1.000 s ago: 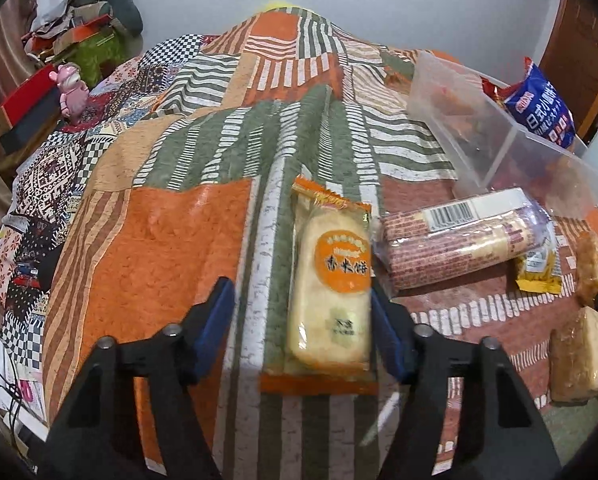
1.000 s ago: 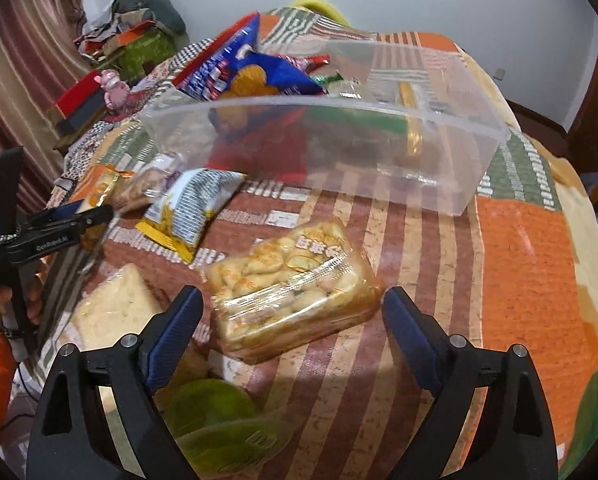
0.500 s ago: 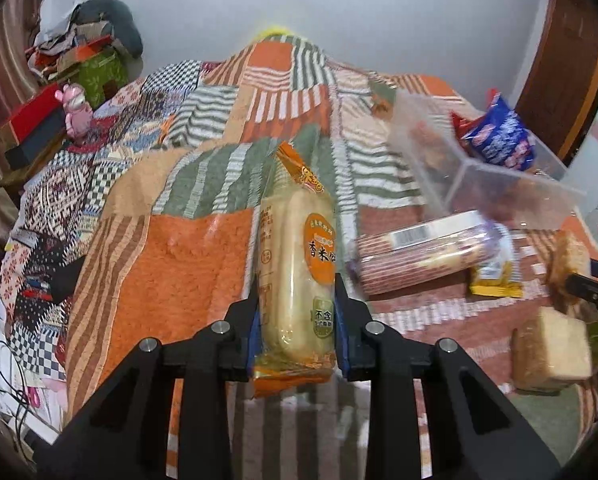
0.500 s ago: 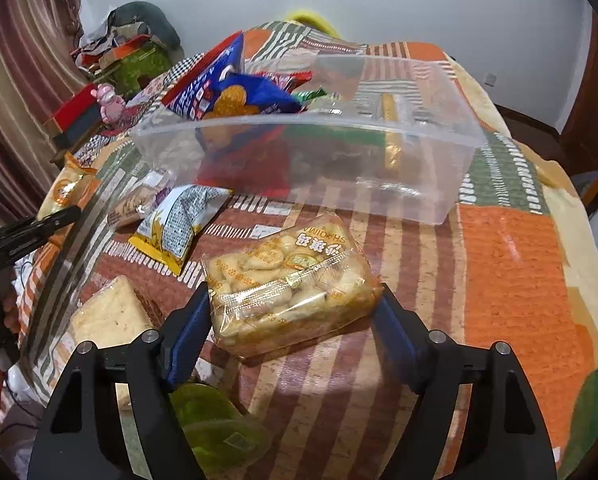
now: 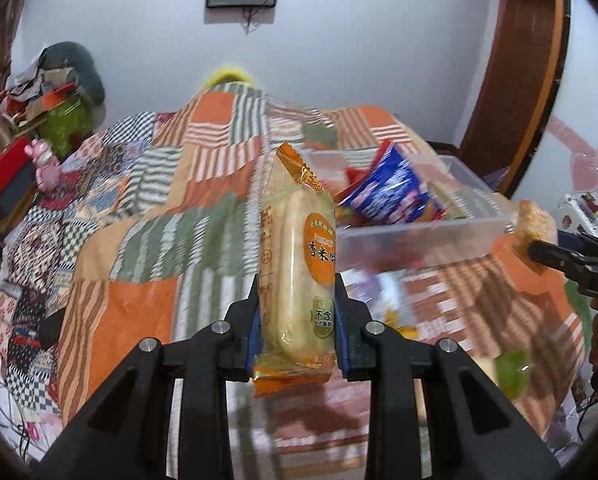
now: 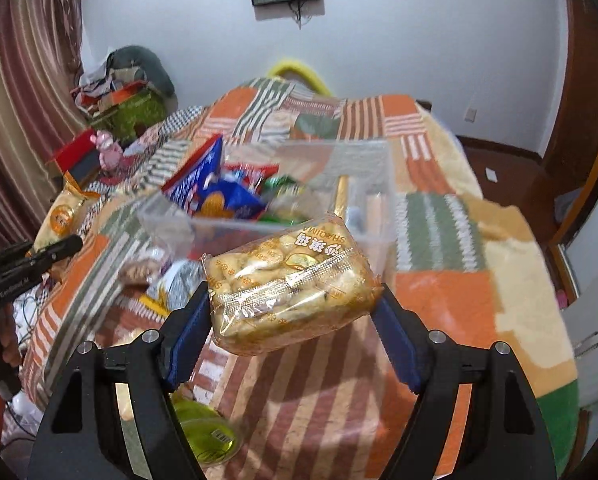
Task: Organize snacks
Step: 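Carry both held packs over the clear box and open both tools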
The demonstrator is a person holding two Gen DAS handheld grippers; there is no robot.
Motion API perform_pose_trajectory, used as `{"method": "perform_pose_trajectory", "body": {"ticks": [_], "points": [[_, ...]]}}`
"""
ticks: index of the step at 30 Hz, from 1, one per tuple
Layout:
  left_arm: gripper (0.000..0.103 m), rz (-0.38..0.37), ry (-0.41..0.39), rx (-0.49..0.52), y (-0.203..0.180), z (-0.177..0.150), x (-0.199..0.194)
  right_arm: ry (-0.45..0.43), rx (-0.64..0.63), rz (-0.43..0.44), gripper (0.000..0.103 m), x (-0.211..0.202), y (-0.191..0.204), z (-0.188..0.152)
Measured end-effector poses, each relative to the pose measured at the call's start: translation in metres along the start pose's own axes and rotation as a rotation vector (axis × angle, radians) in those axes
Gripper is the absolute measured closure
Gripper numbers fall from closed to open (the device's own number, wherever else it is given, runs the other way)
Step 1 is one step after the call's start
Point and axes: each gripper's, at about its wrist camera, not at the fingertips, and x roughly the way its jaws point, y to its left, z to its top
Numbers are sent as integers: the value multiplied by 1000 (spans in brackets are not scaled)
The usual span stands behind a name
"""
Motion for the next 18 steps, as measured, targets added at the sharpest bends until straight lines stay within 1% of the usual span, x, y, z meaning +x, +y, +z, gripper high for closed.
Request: {"method": "perform_pose_trajectory", "body": {"ticks": [7,10,18], "points": [[74,-67,-32,33,-38,26,6,-65,21,-15,28,-6,-12,23],[74,-90,-40,40,-50,32,12,-89,29,-17,28,-7,-16,32],[74,-137,-46,55,-79,55,35,-123,36,-18,28,3,-27,51]]}}
